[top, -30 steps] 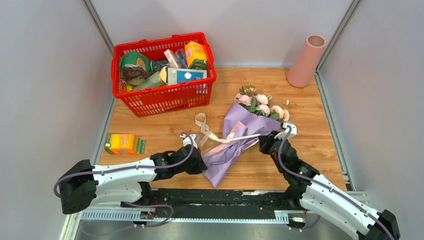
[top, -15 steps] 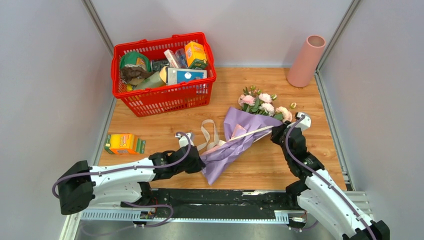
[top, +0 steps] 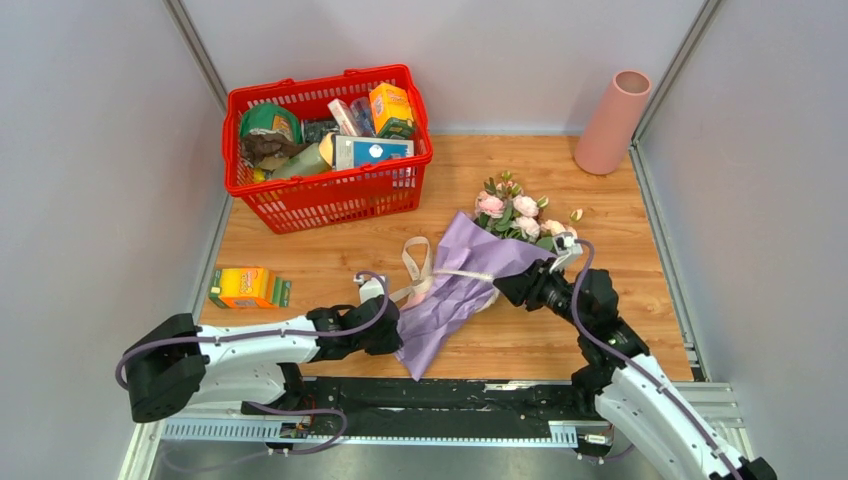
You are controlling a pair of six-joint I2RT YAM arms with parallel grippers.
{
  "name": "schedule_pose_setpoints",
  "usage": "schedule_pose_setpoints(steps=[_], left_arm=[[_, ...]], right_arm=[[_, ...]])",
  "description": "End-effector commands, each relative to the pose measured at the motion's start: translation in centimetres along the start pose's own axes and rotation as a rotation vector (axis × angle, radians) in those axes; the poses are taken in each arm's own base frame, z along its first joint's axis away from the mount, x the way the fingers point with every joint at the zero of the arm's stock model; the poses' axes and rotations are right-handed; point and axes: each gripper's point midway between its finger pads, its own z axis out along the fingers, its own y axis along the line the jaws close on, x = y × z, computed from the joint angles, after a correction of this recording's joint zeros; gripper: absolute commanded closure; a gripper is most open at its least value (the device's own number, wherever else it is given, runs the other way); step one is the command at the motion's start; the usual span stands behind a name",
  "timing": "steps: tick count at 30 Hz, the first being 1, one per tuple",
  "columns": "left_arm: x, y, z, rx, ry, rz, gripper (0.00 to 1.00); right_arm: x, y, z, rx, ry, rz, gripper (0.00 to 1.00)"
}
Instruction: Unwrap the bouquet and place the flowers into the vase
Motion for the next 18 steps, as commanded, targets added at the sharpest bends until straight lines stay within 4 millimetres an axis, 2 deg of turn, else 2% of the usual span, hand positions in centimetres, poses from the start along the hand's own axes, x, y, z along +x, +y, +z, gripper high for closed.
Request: schedule_pose_setpoints(steps=[1,3,5,9,12,15,18], left_arm=[[0.0,-1.9,0.3,0.064,0.016,0.033,1.00],[0.1,-2.1,0.5,0.071,0.014,0.040,1.00],[0.2,-2.4,0.4,0.081,0.012,0.045,1.00],[0.4,-2.4,0.6,0.089,0.011,0.050,1.00],[0.6,-2.3,0.8,0.094,0.013,0.045,1.00],[0.7,-2.3,0.8,0.095,0.012,0.045,1.00],[0.6,-2.5,0.7,0.101,0.008,0.043,1.00]], right_arm=[[-2.8,4.8,-2.2,-0.139,-0.028,-0.032,0.55],[-3.7,5.8,-2.4,-0.163,-0.036,-0.054,0.50],[-4.3,5.9,-1.8,-0.150,-0.027,-0.086,0.48],[-3.8,5.2,0.5,-0.132,0.072,-0.119,0.47],[-3.4,6.1,2.1,-0.176,0.154,-0.158,0.47],[-2.4,7.8,3.7,-0.197,0.222,-0.214,0.48],[0.4,9.0,4.9,-0.229,0.324,-0.264,0.42]])
